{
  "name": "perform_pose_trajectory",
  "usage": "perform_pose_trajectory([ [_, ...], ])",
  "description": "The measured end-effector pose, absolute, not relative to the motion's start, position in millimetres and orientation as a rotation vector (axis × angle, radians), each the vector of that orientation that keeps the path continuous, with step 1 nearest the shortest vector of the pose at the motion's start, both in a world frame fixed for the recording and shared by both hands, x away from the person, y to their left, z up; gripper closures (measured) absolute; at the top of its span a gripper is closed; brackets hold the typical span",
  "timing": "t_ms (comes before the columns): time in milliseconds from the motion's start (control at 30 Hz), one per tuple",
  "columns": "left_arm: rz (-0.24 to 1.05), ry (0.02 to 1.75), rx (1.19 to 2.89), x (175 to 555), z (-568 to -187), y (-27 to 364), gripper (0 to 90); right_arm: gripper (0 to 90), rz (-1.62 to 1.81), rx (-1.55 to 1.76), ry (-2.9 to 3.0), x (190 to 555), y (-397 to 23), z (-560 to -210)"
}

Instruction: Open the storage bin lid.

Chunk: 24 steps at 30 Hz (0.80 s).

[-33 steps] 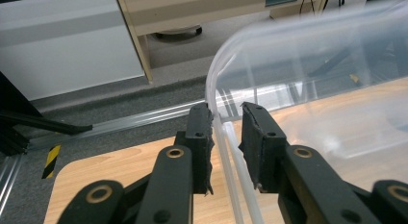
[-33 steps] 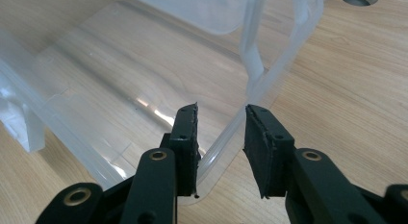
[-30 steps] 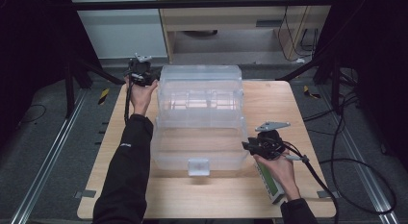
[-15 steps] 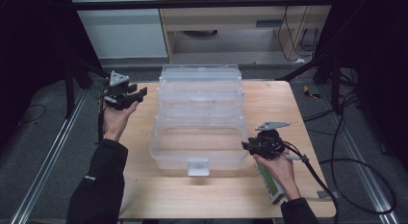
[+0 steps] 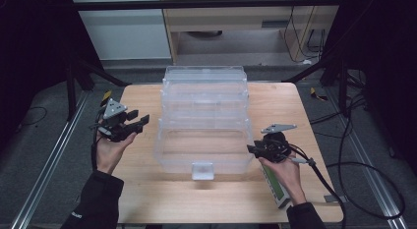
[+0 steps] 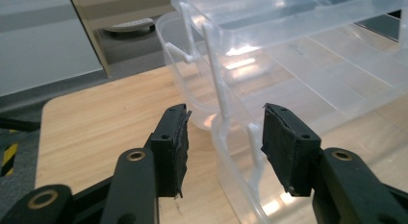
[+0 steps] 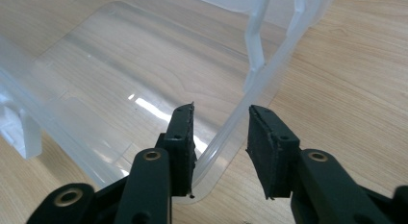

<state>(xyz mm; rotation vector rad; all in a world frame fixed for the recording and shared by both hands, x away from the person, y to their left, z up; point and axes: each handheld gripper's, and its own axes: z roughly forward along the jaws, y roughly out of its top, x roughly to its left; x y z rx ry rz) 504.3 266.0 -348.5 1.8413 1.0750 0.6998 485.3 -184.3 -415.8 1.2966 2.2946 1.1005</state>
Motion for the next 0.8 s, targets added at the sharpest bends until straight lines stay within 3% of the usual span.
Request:
perform_pose_trajectory([
  [300,0.629,1.040,1.935,489.3,-379.9,248.3,51.4,56.6,1.152,1.256,2.263,482.7,-188.8,-409.7],
  [800,0.572,1.129,2.062,498.4,-417.4,243.3,60.3,65.5,1.131,1.280,2.289,492.6,-186.2,-416.6],
])
